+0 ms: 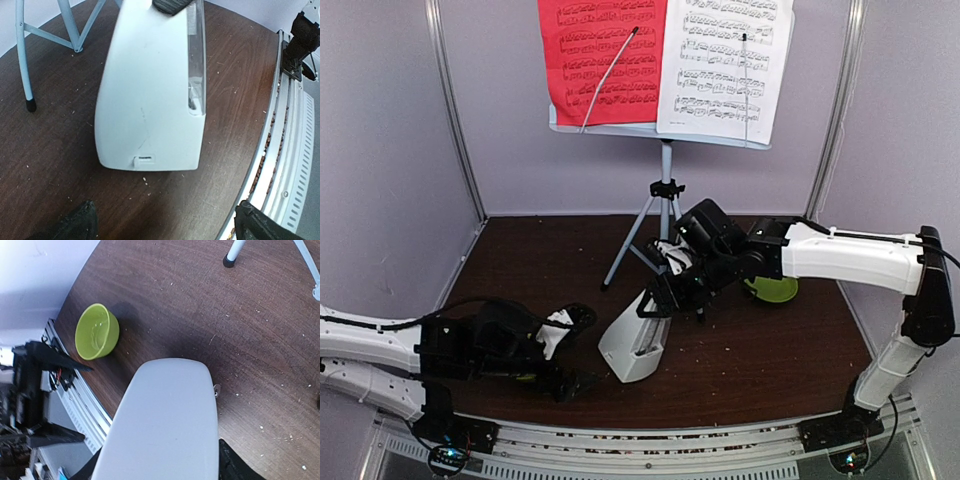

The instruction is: Set up the instrument practice props

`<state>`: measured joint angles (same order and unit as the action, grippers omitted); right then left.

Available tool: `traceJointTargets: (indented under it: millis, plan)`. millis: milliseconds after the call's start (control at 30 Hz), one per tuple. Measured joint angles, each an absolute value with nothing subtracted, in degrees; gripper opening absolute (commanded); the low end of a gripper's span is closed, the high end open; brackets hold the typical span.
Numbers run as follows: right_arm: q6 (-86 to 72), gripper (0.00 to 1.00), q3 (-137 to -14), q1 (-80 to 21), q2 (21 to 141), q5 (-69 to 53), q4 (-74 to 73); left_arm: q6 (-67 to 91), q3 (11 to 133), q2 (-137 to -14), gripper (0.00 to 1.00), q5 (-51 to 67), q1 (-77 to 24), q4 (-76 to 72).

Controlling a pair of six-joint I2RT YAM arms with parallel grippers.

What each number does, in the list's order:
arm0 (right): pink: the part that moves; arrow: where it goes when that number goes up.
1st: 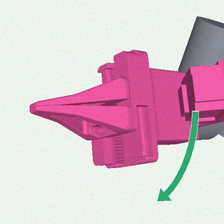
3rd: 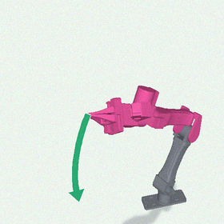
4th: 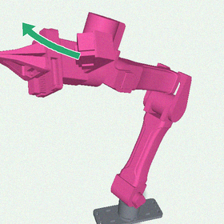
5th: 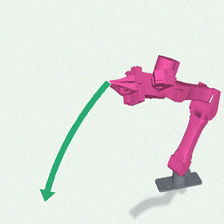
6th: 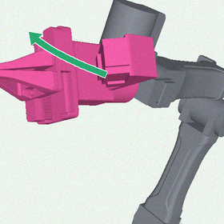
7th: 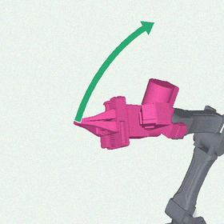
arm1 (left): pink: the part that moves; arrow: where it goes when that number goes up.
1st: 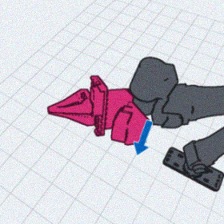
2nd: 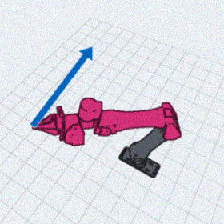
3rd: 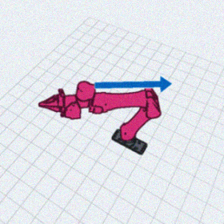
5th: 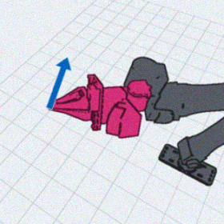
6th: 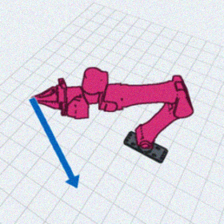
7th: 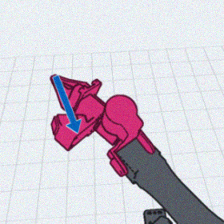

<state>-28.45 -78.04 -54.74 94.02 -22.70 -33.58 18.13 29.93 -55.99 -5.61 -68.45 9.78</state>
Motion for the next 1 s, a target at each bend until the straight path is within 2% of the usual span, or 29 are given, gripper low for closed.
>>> traceJointTargets:
  millis: [300, 700, 1000]
  plan:
    - [-37.12, 0.0, -76.84, -54.81, 93.78, -22.24, -30.3, 20.25, 29.47, -70.15, 0.96, -7.25, -69.12, -4.58]
    - [-40.42, 0.0, -74.3, -54.76, 91.77, -21.91, -29.65, 20.47, 28.49, -75.72, 0.73, -7.97, -69.78, -13.19]
    - [-40.95, 0.0, -74.15, -54.76, 91.77, -21.56, -29.3, 20.08, 28.49, -75.96, 0.62, -8.75, -69.87, -13.52]
